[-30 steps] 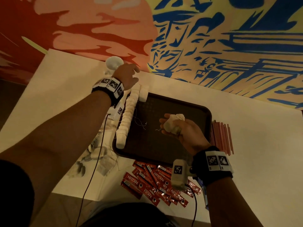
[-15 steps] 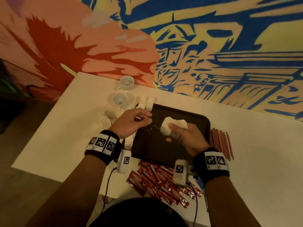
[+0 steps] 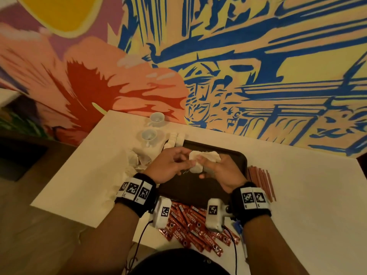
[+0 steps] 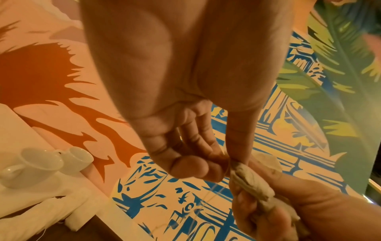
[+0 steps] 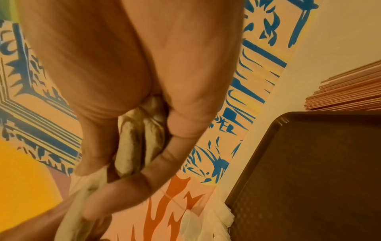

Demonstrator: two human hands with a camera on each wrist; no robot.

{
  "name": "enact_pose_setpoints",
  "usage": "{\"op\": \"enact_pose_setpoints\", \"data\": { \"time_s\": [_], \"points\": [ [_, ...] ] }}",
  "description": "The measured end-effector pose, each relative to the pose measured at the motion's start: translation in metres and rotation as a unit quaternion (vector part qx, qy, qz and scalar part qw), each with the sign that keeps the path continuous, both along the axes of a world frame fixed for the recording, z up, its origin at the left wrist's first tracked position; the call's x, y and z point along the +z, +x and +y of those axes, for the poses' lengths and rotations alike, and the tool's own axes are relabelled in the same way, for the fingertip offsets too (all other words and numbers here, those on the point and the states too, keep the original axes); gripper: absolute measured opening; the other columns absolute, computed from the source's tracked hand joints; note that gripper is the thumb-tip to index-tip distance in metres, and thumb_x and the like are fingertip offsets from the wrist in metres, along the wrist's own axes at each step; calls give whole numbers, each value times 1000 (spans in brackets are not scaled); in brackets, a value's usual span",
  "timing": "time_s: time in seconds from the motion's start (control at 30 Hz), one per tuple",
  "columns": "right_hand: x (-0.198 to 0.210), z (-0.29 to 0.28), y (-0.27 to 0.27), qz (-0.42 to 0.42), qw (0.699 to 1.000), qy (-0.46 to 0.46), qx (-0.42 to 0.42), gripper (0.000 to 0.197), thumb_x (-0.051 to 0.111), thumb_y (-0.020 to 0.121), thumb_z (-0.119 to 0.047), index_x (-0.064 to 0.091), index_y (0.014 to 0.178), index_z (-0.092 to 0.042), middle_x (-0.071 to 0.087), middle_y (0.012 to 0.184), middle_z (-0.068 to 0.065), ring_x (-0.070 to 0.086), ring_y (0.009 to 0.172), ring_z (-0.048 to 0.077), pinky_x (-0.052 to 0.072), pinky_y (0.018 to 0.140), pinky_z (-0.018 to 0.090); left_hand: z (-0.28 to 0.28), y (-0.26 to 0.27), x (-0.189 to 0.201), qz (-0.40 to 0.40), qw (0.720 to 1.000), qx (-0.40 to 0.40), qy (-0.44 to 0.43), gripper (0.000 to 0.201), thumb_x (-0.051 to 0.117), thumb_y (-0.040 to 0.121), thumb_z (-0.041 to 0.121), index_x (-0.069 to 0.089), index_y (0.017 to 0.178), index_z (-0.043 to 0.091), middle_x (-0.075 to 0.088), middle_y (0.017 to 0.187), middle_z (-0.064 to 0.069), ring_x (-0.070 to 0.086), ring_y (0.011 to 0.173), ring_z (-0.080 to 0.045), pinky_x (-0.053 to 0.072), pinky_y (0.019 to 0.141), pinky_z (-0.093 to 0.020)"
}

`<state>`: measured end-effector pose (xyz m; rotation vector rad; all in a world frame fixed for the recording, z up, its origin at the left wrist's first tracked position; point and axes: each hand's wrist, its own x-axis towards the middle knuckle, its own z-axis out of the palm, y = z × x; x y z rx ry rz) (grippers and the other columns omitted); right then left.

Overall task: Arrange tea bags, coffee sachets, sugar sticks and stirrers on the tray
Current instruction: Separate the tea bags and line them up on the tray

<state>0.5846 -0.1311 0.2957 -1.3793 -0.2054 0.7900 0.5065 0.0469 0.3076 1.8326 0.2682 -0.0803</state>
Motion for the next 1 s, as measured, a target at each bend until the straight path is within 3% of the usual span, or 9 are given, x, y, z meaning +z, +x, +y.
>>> {"op": "enact_pose_setpoints", "data": {
  "time_s": [0.13,0.2,0.27,0.43,0.5,0.63,0.73,0.87,1.0],
  "points": [
    [2,-13,-5,28,1000,-3,-2,33,62,98,-31,70,112,-3,75,97,12,73,86,23,59,63,28,-10,-12,7,2,1000,-1,19,23,69,94,15,69,116,15,70,87,4,65,77,-5,51,61,-21],
    [2,-21,-5,44,999,6,1,38,55,102,-33,70,112,0,71,89,12,68,80,20,59,63,27,-12,-20,10,7,1000,2,30,7,66,95,14,71,99,16,69,82,3,63,67,-1,49,61,-20],
    [1,-28,-5,57,998,19,5,41,49,105,-34,69,113,0,69,90,13,67,82,21,60,63,27,-13,-25,12,10,999,10,46,18,65,96,14,64,78,15,66,75,-1,60,60,0,48,61,-19],
    [-3,-36,3,93,995,31,6,42,47,106,-35,69,117,-1,70,93,12,69,83,19,61,64,26,-7,-33,12,21,997,57,47,28,65,96,19,63,69,23,68,74,-1,61,66,-8,49,62,-22],
    [-5,-37,9,101,994,30,-2,40,49,105,-34,68,117,-2,70,93,11,69,83,19,61,63,26,3,-31,9,14,994,93,53,24,65,96,20,67,72,23,69,77,-1,62,73,-12,49,62,-24],
    [-12,-32,27,133,990,32,-24,34,57,102,-28,66,121,-1,71,95,14,70,84,22,62,66,28,40,-11,3,14,980,172,102,24,64,96,25,69,95,2,70,93,-16,59,71,-13,47,57,-18],
    [-20,-23,40,170,984,43,-42,32,58,100,-18,62,124,3,71,102,20,71,89,28,64,69,32,70,11,2,8,972,209,108,16,64,95,20,71,97,6,73,93,-11,62,76,-15,50,65,-26],
    [-35,-8,54,202,977,44,-47,35,39,105,-15,60,126,5,71,113,25,71,100,35,63,72,35,103,47,-12,27,969,194,150,4,69,91,23,70,87,21,70,81,2,63,74,-17,52,70,-35],
    [-51,8,63,167,985,-11,-44,29,45,106,-13,62,126,1,71,120,21,69,111,34,63,81,36,130,84,-50,74,969,126,201,22,67,89,34,69,93,13,71,86,-11,65,83,-32,56,78,-49]
  ]
}}
